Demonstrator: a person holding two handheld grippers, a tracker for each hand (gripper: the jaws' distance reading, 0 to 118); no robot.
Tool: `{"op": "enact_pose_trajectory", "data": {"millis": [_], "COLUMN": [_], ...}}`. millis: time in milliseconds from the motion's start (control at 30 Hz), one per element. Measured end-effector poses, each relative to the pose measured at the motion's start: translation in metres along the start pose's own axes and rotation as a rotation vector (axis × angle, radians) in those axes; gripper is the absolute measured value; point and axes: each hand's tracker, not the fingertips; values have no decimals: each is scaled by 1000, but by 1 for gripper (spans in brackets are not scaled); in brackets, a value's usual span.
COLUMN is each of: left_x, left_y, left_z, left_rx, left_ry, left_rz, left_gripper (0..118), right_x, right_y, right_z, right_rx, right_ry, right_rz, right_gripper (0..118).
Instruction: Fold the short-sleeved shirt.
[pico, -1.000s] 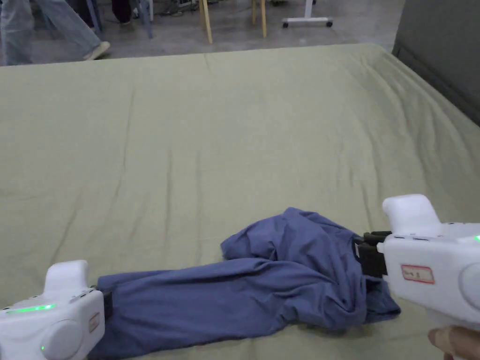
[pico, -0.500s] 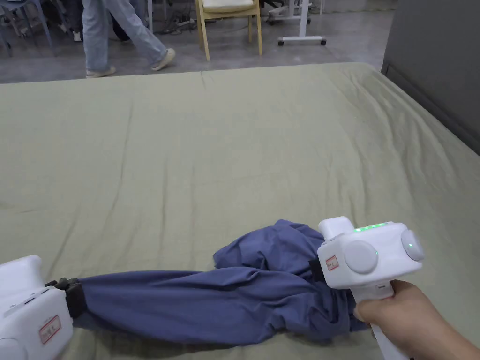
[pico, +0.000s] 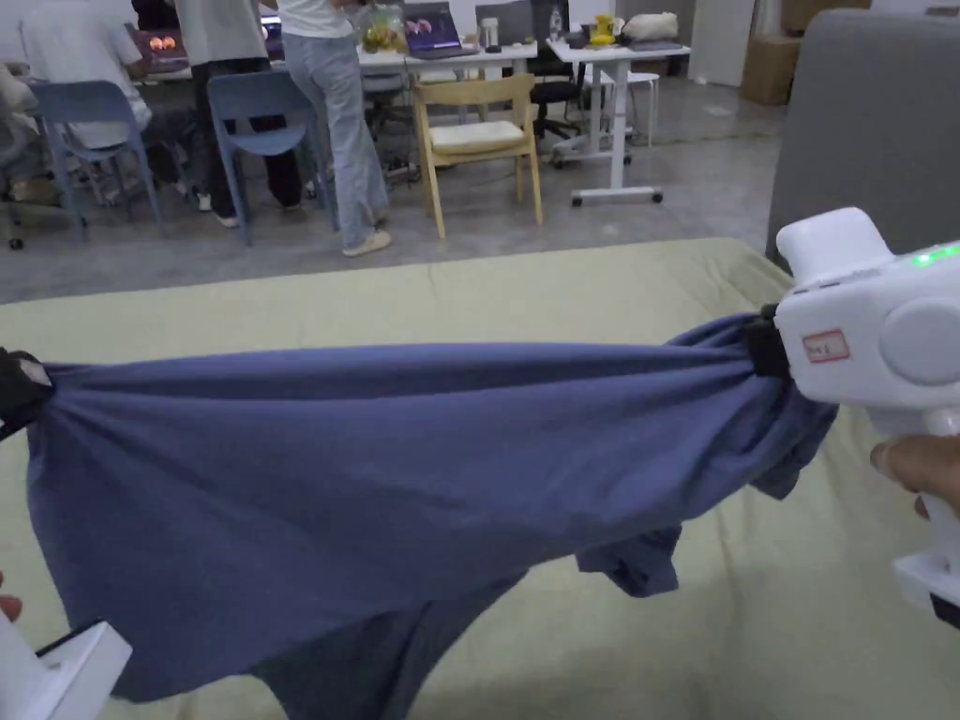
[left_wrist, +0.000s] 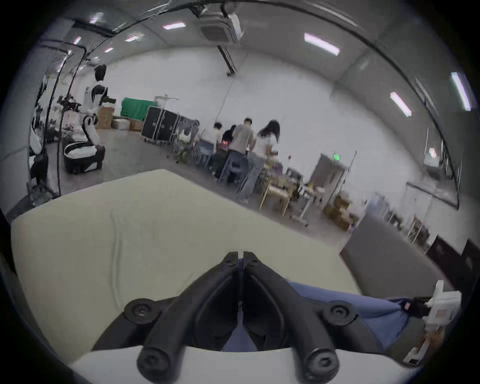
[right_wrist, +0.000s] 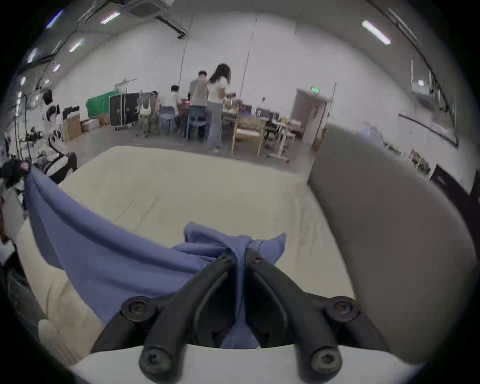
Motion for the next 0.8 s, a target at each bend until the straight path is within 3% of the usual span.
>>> {"op": "enact_pose_trajectory", "data": {"millis": [133, 233, 333, 400, 467, 633, 800], "left_x": [37, 60, 80, 86, 87, 80, 42], "left_y": [53, 85, 105, 115, 119, 89, 11], "left_z": [-23, -38, -56, -70, -87, -122, -149], "left_rx": [17, 38, 53, 39, 26, -22, -206], "left_ry": [-12, -13, 27, 27, 39, 87, 113], "left_rz": [-94, -130, -239, -232, -217, -288, -264], "left_gripper": [0, 0, 0, 0, 0, 0, 0], "right_x": [23, 28, 34, 39, 39, 26, 3], "right_y": [70, 113, 147, 164, 174, 153, 67], "right_z": [-4, -12, -30, -43, -60, -98, -151], "right_rx": [-44, -45, -123, -166, -170, -140, -201], "right_ry": [49, -1, 32, 60, 46, 78, 89], "right_rz": [-75, -42, -77, -130, -135, -169, -186], "right_gripper": [6, 6, 6, 6, 6, 6, 6]}}
